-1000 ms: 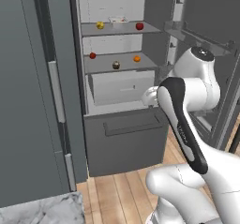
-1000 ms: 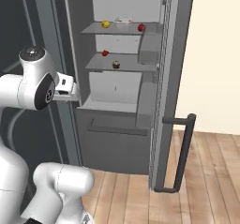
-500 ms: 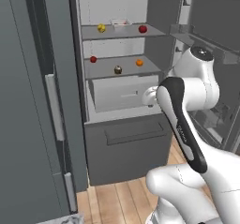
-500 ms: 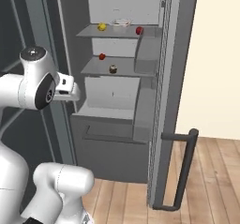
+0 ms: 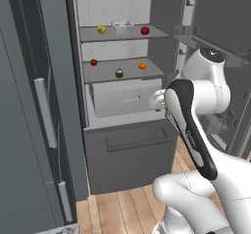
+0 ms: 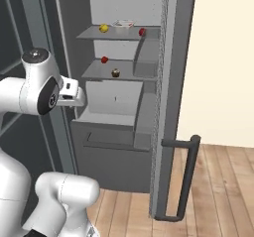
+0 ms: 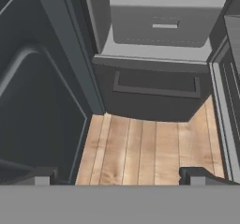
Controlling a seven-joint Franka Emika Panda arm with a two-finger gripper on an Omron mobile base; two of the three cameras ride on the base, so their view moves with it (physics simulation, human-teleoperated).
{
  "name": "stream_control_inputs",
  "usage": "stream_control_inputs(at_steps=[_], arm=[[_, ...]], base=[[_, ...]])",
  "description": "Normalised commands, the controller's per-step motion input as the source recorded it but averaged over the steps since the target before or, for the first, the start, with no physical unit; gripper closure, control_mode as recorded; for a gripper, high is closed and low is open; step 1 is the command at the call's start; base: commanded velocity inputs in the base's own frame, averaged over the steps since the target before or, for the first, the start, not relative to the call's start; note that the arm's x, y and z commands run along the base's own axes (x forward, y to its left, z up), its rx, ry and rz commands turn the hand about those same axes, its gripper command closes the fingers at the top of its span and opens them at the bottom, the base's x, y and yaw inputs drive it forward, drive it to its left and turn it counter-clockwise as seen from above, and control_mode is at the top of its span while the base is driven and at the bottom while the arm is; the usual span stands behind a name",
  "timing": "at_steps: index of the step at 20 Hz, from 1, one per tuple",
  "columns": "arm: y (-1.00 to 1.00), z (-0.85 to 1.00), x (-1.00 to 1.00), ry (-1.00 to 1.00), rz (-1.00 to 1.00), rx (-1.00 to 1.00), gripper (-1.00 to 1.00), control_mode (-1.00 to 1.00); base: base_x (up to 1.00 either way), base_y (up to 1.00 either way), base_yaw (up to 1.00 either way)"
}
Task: Place the tupperware on the top shelf of the fridge. Make space for the tupperware among the existing items by rearranging them on the shelves if needed. Close the fridge door when finished.
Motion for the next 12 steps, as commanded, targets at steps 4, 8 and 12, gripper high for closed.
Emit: stream_control_inputs(at_steps=[4, 8, 12], arm=[[0.0, 0.0, 0.0, 0.0, 0.0, 0.0, -1.0, 1.0], [0.0, 0.0, 0.0, 0.0, 0.0, 0.0, -1.0, 1.0], [0.0, 0.0, 0.02, 0.0, 0.0, 0.0, -1.0, -1.0]], base=[[-0.44, 0.0, 0.0], [-0.45, 0.0, 0.0], [-0.02, 0.0, 0.0]])
